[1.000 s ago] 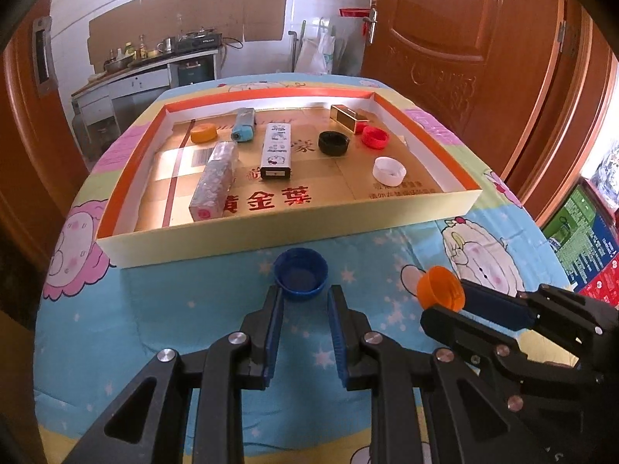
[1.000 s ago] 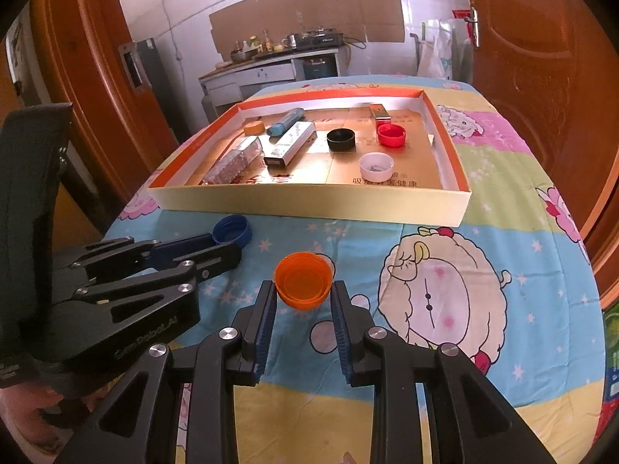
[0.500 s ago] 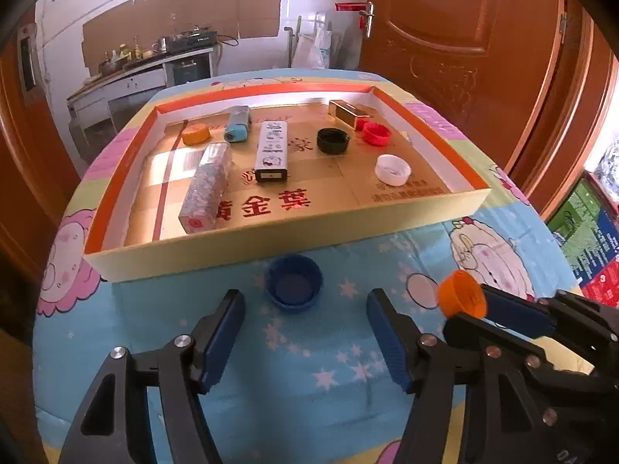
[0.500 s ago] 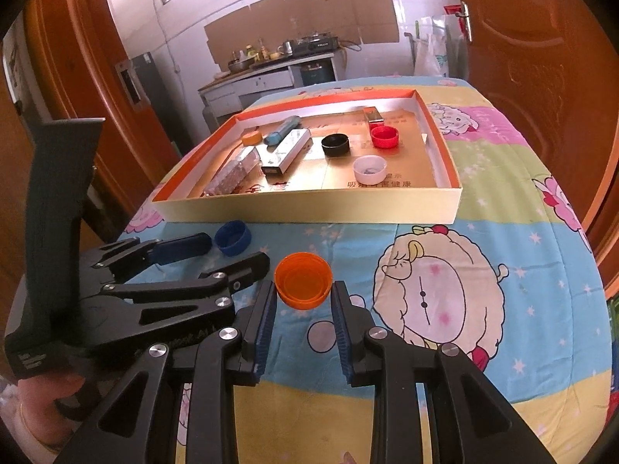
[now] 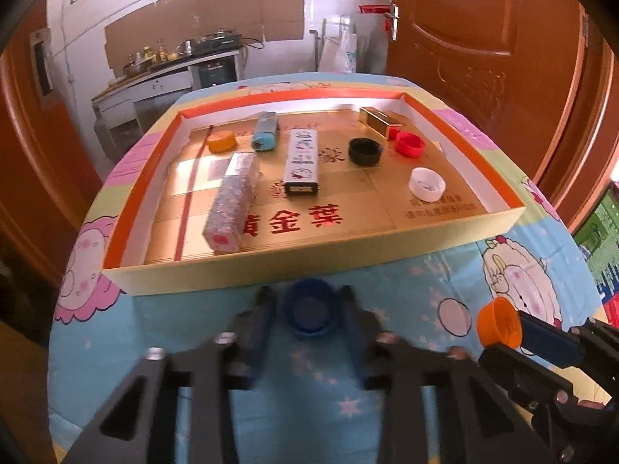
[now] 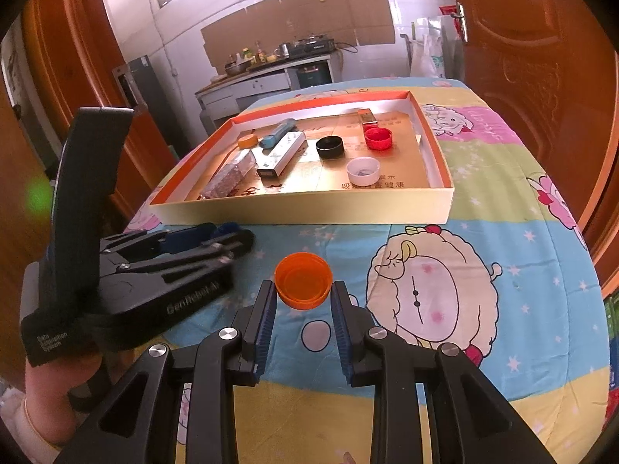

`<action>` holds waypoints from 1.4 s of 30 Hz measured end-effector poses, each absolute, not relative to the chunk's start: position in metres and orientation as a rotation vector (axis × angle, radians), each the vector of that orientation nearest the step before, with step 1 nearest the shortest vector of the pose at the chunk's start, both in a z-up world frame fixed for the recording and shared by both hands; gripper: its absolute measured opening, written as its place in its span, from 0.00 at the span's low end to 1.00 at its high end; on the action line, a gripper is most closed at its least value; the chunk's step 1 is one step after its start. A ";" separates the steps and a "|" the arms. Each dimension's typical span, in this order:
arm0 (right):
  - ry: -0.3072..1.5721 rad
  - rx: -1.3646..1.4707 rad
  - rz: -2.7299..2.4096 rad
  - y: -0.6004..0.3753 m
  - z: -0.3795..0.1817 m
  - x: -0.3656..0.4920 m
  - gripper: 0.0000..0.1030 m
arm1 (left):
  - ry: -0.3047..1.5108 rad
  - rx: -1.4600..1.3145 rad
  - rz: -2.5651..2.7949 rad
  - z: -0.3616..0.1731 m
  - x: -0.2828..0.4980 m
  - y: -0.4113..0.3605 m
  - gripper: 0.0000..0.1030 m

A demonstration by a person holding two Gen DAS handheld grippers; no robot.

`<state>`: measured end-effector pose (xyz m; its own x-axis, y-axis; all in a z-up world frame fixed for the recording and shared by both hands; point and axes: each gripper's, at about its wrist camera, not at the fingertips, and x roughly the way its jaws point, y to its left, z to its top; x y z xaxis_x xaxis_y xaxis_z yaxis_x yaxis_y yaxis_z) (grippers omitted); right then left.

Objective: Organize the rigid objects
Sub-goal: 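Grasp the orange cup-shaped cap with the right tool while the left tool grasps the blue cap, then carry the orange cap and blue cap over the tray and lower both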

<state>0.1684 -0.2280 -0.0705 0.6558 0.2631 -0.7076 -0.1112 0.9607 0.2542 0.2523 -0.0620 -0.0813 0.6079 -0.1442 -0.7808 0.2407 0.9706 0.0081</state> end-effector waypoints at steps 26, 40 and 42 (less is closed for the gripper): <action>0.797 0.068 0.205 -0.216 -0.028 0.184 0.29 | 0.726 0.045 -0.213 0.011 0.228 -0.012 0.29; 0.775 0.017 0.203 -0.217 0.020 0.262 0.29 | 0.673 0.071 -0.162 0.034 0.293 -0.016 0.29; 0.774 0.015 0.204 -0.218 0.022 0.274 0.29 | 0.670 0.078 -0.157 0.034 0.302 -0.016 0.29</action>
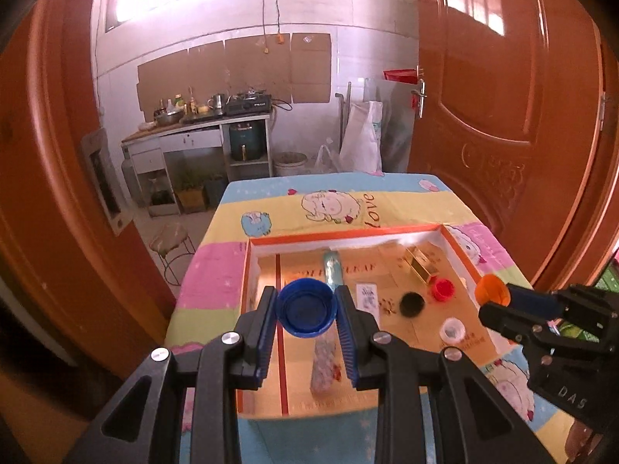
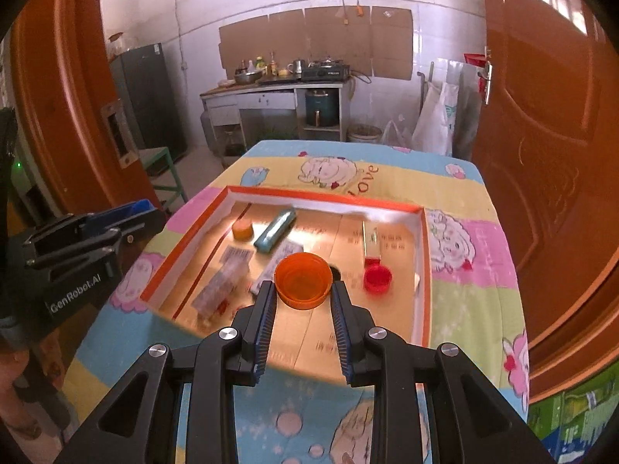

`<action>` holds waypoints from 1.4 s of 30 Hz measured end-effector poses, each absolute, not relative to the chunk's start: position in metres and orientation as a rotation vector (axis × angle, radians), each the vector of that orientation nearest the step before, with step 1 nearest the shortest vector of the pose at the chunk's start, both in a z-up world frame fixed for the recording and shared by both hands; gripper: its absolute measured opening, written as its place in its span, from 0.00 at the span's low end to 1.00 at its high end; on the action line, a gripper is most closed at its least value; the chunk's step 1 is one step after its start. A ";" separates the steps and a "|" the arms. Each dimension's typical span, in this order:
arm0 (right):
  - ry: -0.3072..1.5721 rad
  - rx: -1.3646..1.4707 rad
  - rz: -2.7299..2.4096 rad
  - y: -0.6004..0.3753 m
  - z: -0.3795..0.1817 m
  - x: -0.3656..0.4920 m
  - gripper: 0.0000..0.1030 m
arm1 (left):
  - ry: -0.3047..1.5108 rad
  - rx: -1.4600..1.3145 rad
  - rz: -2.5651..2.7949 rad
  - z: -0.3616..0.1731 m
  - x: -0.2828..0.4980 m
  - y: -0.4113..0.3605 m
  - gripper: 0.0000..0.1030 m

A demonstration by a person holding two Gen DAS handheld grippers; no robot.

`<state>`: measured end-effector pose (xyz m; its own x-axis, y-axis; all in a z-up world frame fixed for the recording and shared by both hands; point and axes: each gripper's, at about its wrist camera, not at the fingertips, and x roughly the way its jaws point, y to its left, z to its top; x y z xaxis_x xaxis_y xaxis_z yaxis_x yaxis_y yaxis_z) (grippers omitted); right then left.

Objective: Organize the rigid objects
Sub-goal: 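Carry the orange cap and blue cap over the tray and lower both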

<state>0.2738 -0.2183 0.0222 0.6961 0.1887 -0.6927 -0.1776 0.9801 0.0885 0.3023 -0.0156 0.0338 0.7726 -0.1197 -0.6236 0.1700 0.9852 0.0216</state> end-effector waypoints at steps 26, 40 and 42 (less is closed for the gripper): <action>0.891 0.011 0.188 -0.207 -0.019 0.428 0.28 | 0.946 0.015 -0.195 -0.034 0.410 0.005 0.30; 0.994 -0.001 0.177 -0.210 -0.059 0.443 0.28 | 1.025 0.016 -0.209 -0.057 0.413 0.003 0.30; 1.007 -0.006 0.172 -0.210 -0.064 0.444 0.28 | 1.033 0.018 -0.206 -0.060 0.415 0.003 0.30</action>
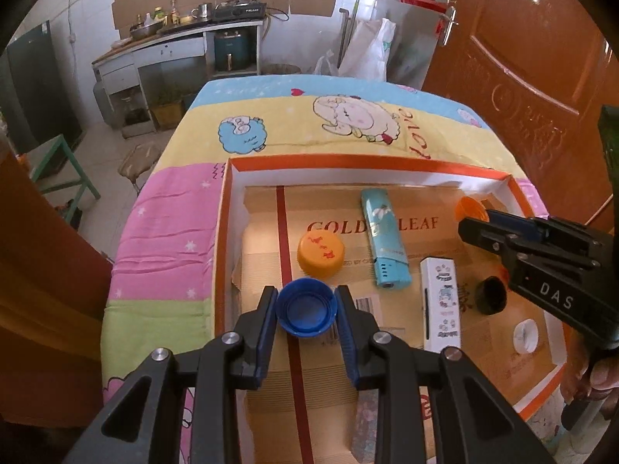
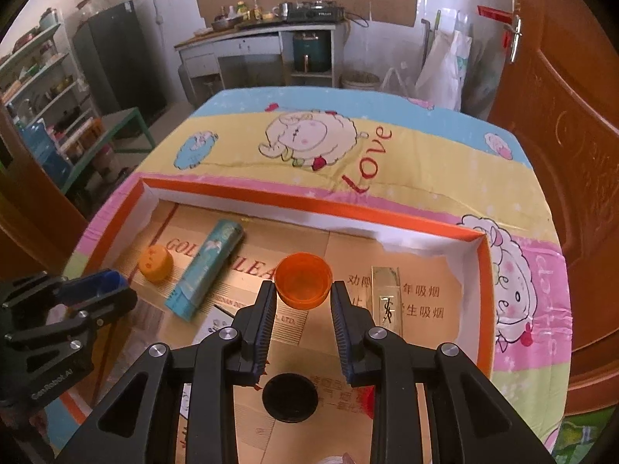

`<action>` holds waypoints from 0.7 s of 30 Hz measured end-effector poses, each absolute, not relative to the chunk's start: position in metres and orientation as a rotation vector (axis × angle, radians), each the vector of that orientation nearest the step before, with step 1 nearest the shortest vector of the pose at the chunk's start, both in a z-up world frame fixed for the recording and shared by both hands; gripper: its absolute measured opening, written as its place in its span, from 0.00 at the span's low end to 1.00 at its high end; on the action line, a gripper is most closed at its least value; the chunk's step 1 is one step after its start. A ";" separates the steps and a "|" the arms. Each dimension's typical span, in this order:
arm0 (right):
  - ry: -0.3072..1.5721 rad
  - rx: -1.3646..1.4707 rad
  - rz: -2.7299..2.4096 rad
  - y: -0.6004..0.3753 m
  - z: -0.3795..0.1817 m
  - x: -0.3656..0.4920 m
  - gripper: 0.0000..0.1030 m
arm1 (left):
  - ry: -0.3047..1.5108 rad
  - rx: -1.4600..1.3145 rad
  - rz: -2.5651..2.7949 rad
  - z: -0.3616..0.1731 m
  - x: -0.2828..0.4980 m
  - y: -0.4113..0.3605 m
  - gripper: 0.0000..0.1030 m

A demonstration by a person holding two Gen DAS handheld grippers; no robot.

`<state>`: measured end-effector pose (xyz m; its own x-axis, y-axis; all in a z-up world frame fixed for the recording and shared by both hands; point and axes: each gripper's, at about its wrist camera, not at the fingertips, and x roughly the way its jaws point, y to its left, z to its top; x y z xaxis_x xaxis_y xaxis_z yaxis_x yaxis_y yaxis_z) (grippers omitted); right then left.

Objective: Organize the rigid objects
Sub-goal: 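Carry the orange cap and blue cap over the tray and lower both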

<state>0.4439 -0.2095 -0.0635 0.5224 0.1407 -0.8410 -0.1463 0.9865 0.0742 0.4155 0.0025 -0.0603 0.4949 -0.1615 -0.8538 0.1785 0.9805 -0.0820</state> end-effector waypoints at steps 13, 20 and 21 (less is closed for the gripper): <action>1.043 -0.047 0.139 -0.207 -0.079 0.447 0.29 | 1.017 0.046 -0.197 -0.068 0.414 -0.001 0.30; 1.041 -0.061 0.132 -0.206 -0.080 0.447 0.29 | 1.010 0.036 -0.218 -0.070 0.414 0.000 0.37; 1.041 -0.059 0.129 -0.206 -0.080 0.447 0.31 | 1.009 0.029 -0.222 -0.070 0.414 0.001 0.37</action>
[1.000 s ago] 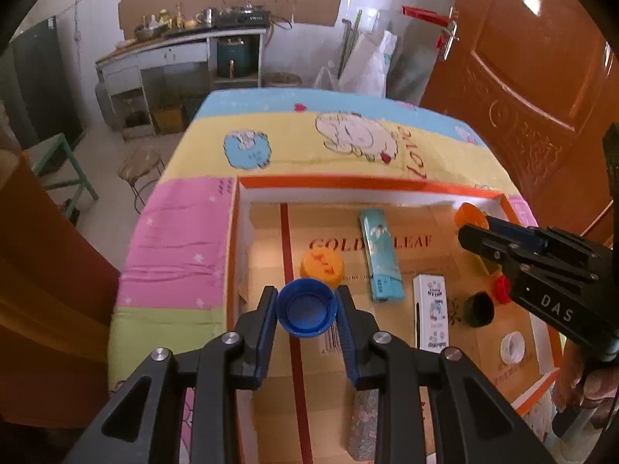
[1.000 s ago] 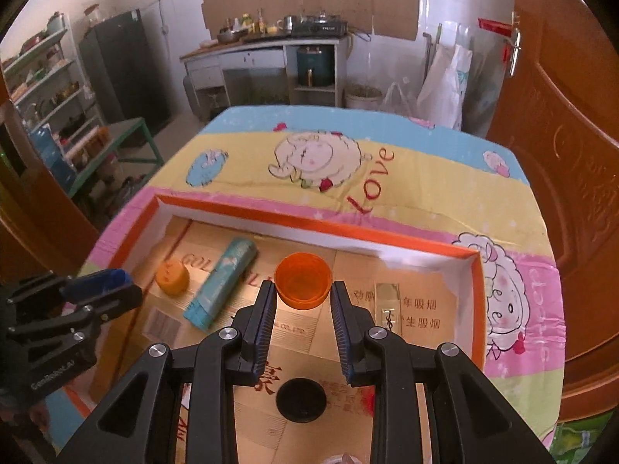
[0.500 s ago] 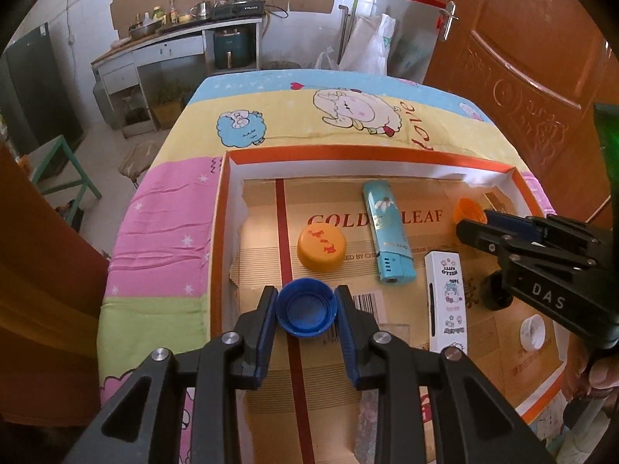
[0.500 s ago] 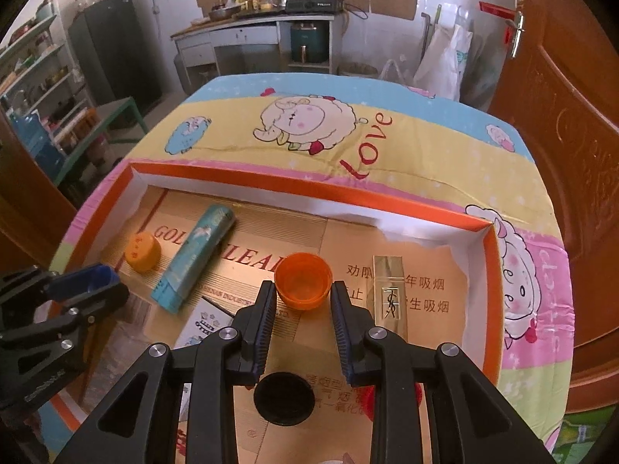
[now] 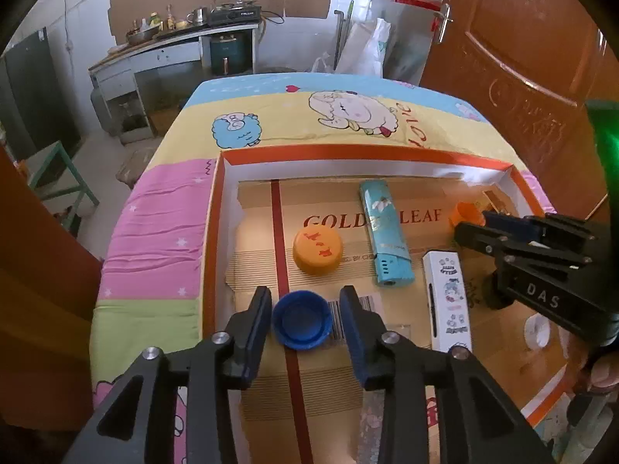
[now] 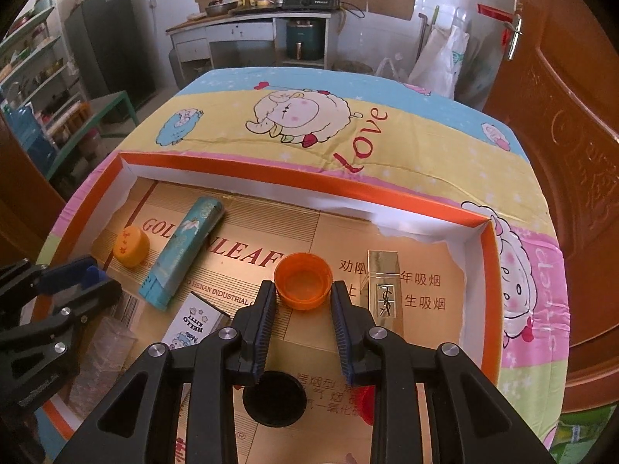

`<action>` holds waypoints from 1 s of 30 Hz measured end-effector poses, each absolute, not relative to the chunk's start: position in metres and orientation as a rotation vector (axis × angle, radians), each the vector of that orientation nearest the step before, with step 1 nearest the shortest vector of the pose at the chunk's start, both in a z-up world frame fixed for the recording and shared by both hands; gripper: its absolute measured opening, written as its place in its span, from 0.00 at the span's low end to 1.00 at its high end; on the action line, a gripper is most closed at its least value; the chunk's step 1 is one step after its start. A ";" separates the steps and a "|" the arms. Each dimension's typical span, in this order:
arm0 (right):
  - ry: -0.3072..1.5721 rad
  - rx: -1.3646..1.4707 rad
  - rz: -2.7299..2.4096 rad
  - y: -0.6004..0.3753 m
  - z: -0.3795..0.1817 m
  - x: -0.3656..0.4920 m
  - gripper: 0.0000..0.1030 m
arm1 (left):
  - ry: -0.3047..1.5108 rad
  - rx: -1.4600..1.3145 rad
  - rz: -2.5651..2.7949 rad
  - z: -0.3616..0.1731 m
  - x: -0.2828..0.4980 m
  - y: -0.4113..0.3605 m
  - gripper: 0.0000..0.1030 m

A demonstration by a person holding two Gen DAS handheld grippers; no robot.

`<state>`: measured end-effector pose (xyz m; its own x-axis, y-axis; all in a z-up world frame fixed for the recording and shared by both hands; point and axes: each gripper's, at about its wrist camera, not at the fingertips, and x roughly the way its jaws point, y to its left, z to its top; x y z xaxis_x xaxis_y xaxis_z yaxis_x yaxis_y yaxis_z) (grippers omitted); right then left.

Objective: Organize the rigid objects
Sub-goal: 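Carry the orange cap and blue cap over the tray and lower both, then open both tools to release the caps into the tray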

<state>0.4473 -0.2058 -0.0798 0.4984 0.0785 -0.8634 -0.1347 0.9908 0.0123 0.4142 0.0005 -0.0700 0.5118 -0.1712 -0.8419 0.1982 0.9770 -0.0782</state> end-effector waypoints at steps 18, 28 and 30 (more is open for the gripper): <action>0.956 -0.002 0.094 -0.214 -0.045 0.430 0.46 | 0.907 -0.066 -0.269 -0.034 0.392 0.005 0.41; 0.877 -0.030 0.066 -0.198 -0.018 0.383 0.46 | 0.760 -0.070 -0.195 -0.005 0.335 0.019 0.41; 0.867 -0.037 0.065 -0.194 -0.013 0.366 0.46 | 0.730 -0.069 -0.192 0.001 0.321 0.018 0.41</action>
